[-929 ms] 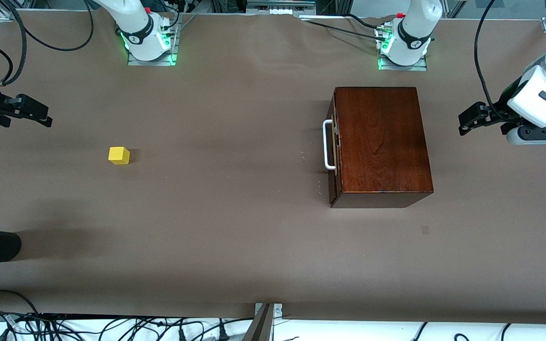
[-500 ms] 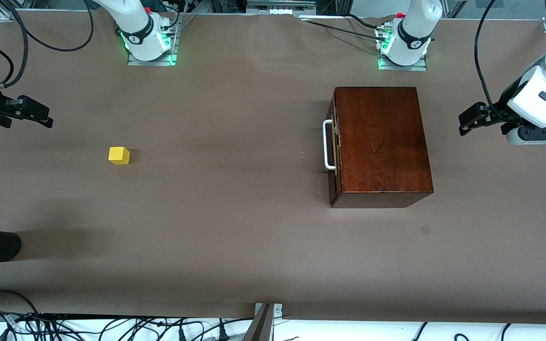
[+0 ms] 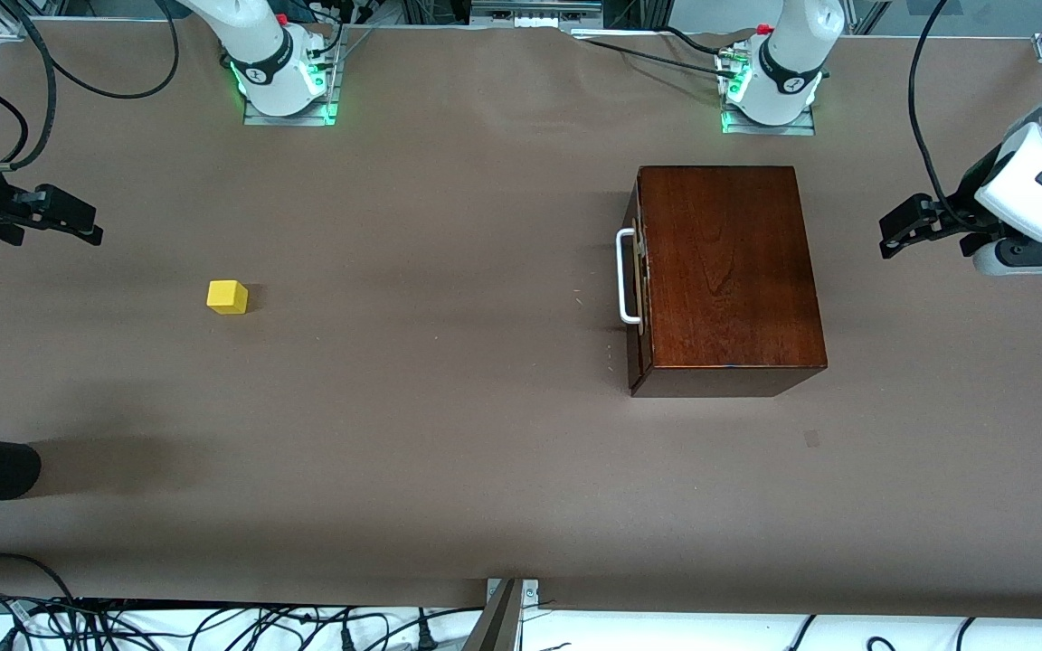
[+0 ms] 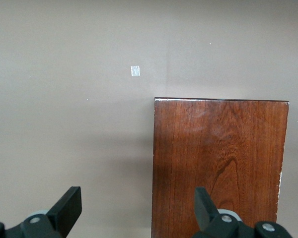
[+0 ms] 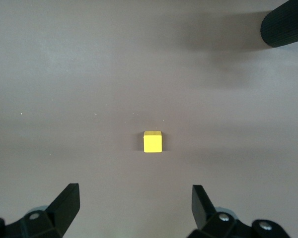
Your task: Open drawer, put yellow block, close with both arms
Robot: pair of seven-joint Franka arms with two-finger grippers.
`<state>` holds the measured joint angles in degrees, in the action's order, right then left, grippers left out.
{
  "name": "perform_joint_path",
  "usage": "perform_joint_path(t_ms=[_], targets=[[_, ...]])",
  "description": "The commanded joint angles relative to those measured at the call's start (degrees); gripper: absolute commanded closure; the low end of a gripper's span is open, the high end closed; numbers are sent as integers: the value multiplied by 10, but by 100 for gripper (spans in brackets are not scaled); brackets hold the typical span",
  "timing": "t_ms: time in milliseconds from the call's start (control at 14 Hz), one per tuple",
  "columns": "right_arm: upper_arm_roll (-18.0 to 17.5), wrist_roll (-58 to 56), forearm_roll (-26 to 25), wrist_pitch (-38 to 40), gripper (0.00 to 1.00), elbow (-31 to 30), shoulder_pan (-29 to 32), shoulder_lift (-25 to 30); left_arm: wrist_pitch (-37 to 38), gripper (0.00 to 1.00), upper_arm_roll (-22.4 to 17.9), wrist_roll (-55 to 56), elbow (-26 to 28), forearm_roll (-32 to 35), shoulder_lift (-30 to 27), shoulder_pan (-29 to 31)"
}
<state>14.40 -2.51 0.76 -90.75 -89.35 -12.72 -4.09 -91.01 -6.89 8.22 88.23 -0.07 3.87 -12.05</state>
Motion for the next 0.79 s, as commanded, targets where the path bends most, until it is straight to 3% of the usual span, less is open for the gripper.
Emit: perform_joint_path(t_ms=[0, 357, 714], targets=[[-4, 0, -6, 6, 0, 0, 5, 1, -1, 0, 6, 4, -1, 14, -1, 0], [-4, 0, -6, 7, 0, 0, 5, 1, -1, 0, 8, 7, -12, 9, 18, -8], [-5, 0, -6, 6, 0, -1, 3, 1, 2, 0, 14, 26, -42, 17, 53, -67]])
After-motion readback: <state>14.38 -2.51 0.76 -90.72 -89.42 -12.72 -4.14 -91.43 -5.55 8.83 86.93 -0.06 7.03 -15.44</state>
